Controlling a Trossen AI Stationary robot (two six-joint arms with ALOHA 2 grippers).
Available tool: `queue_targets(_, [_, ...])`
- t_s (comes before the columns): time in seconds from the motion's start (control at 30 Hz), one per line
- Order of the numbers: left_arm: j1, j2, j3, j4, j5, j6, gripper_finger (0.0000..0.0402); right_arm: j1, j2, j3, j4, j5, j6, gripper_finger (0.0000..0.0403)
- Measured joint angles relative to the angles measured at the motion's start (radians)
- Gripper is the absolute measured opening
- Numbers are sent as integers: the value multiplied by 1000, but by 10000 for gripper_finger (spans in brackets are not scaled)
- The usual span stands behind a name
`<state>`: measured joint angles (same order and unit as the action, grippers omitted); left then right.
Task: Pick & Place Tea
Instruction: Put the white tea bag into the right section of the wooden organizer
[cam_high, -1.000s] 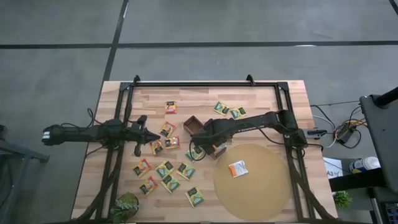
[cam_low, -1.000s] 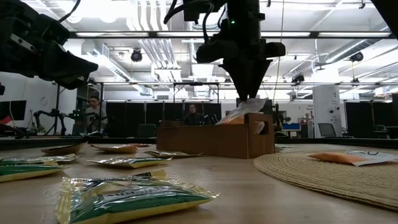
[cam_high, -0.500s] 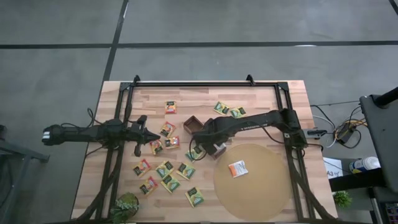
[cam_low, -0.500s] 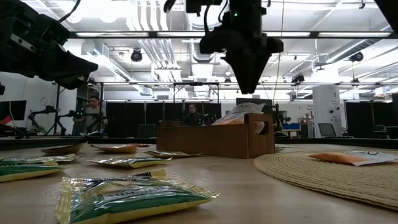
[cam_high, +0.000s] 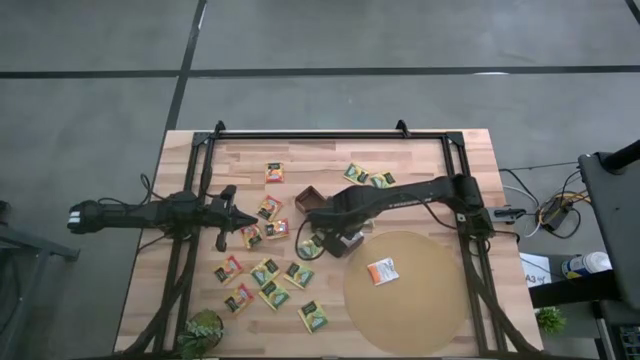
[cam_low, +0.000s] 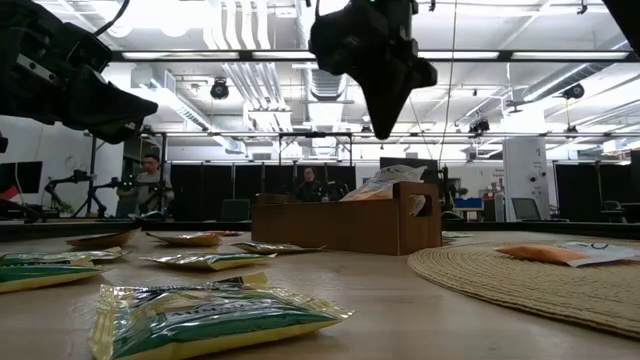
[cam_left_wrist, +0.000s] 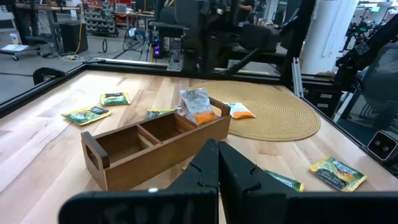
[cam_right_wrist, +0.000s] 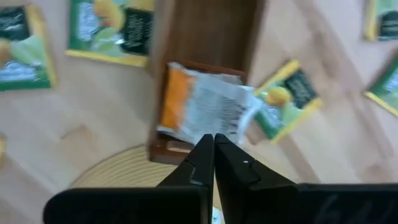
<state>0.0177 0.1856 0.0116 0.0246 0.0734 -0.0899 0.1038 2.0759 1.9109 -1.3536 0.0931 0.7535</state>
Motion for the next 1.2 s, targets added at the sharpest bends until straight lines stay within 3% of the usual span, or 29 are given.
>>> queue_targets(0.17, [0, 0, 0, 0, 0, 0, 0, 1, 19, -4, 75, -47, -32, 8])
queue_targets(1.2, [0, 0, 0, 0, 0, 0, 0, -13, 62, -143, 241, -94, -113, 8])
